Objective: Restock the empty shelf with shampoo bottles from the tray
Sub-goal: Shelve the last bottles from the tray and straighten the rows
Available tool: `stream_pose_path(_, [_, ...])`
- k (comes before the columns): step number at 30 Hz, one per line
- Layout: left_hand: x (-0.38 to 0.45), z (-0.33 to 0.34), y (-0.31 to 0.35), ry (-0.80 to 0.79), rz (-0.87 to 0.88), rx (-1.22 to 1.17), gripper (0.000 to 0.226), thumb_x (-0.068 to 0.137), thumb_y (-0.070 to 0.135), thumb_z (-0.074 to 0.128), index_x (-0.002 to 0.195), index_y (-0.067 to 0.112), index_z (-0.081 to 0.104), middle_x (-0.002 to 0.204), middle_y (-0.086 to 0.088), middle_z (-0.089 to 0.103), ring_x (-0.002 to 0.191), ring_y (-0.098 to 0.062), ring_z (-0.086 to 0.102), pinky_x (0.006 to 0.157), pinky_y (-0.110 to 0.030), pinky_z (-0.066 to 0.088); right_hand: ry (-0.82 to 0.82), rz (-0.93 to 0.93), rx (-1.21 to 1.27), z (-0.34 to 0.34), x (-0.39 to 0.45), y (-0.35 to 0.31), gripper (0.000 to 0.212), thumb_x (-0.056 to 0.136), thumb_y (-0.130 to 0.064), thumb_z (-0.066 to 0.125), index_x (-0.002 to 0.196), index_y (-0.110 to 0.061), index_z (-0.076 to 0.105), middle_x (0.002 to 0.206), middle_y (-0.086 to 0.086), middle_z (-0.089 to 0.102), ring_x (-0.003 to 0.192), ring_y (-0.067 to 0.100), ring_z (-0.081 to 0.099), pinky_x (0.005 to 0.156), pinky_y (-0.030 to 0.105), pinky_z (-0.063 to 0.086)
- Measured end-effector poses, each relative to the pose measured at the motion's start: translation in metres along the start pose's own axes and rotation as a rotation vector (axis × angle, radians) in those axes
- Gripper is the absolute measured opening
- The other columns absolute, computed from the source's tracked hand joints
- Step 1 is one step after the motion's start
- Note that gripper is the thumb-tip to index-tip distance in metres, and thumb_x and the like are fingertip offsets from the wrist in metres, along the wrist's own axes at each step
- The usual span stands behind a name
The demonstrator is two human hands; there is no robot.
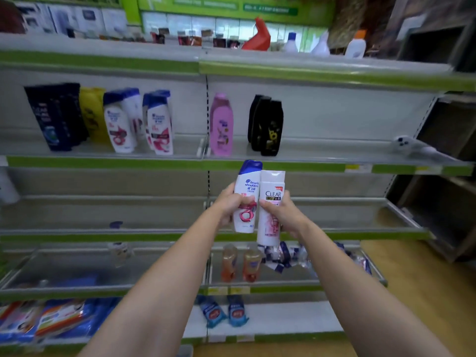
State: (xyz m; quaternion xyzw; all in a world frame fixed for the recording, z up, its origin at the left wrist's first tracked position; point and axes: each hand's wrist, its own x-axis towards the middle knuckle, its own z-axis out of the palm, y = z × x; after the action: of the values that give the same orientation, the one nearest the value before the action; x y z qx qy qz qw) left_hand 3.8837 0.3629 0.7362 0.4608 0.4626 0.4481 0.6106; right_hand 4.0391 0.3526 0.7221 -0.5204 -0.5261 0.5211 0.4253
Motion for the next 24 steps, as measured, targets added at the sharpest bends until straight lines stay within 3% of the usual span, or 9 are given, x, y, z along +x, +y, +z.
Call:
stream_pose_path(4, [0.026,0.011,0.027,-0.048,0.043,0.035,0.044,0.085,-0.012,0.052,0.124,0.006,0.043,0.101,-0.012,0.064,0.079,-0.022,0.063,0.07,-0.037,0.054,0.07,-0.063,0.012,-0.013,0.029,-0.023,0.044,0.089,-0.011,0.062,0.117,-0.008,0.03,0.12,0.017,0.057,0.099,0.027,0.063,0.084,0.045,0.054])
stream_pose_path(8, [0.056,0.024,0.052,-0.109,0.066,0.111,0.054,0.077,-0.013,0.056,0.128,-0.005,0.042,0.111,-0.02,0.062,0.083,-0.025,0.066,0.064,-0.032,0.058,0.101,-0.07,0.121,-0.032,0.057,-0.044,0.056,0.086,-0.016,0.066,0.127,-0.002,0.031,0.119,0.016,0.063,0.097,0.029,0.067,0.075,0.043,0.057])
stream_pose_path(10, [0.07,0.035,0.065,-0.151,0.095,0.117,0.061,0.069,-0.008,0.062,0.127,-0.006,0.043,0.117,-0.021,0.061,0.095,-0.03,0.066,0.076,-0.037,0.058,0.128,-0.104,0.147,-0.046,0.069,-0.052,0.067,0.081,-0.017,0.072,0.131,0.001,0.032,0.118,0.017,0.064,0.099,0.031,0.068,0.074,0.044,0.059])
stream_pose_path(12, [0.086,0.051,0.072,-0.204,0.159,0.123,0.043,0.075,-0.011,0.06,0.116,-0.003,0.052,0.111,-0.018,0.063,0.095,-0.029,0.064,0.085,-0.041,0.053,0.158,-0.117,0.15,-0.065,0.075,-0.063,0.076,0.072,-0.018,0.076,0.131,0.0,0.031,0.117,0.017,0.065,0.096,0.03,0.07,0.075,0.046,0.058])
stream_pose_path(14, [0.096,0.064,0.076,-0.198,0.18,0.099,0.031,0.082,-0.014,0.054,0.108,0.003,0.05,0.103,-0.015,0.063,0.086,-0.023,0.062,0.082,-0.038,0.052,0.163,-0.118,0.168,-0.08,0.08,-0.069,0.081,0.066,-0.015,0.078,0.131,-0.001,0.032,0.116,0.017,0.065,0.093,0.03,0.071,0.07,0.043,0.059])
stream_pose_path(17, [0.115,0.083,0.081,-0.188,0.199,0.094,0.043,0.081,-0.013,0.057,0.119,-0.001,0.043,0.115,-0.02,0.061,0.092,-0.026,0.062,0.083,-0.041,0.053,0.19,-0.132,0.18,-0.104,0.092,-0.075,0.074,0.071,-0.004,0.074,0.131,-0.001,0.031,0.117,0.017,0.065,0.092,0.029,0.07,0.066,0.038,0.058])
stream_pose_path(20, [0.132,0.098,0.089,-0.188,0.21,0.081,0.041,0.081,-0.013,0.057,0.115,0.004,0.042,0.11,-0.015,0.059,0.086,-0.022,0.062,0.079,-0.037,0.053,0.202,-0.155,0.173,-0.125,0.109,-0.08,0.068,0.075,0.006,0.069,0.132,0.0,0.031,0.118,0.018,0.064,0.094,0.029,0.069,0.064,0.037,0.058])
stream_pose_path(24, [0.151,0.116,0.096,-0.167,0.209,0.117,0.047,0.082,-0.007,0.06,0.124,0.002,0.043,0.12,-0.017,0.061,0.102,-0.031,0.062,0.088,-0.046,0.053,0.177,-0.173,0.139,-0.149,0.128,-0.089,0.069,0.073,0.008,0.067,0.132,0.002,0.033,0.117,0.02,0.063,0.095,0.03,0.068,0.061,0.036,0.058])
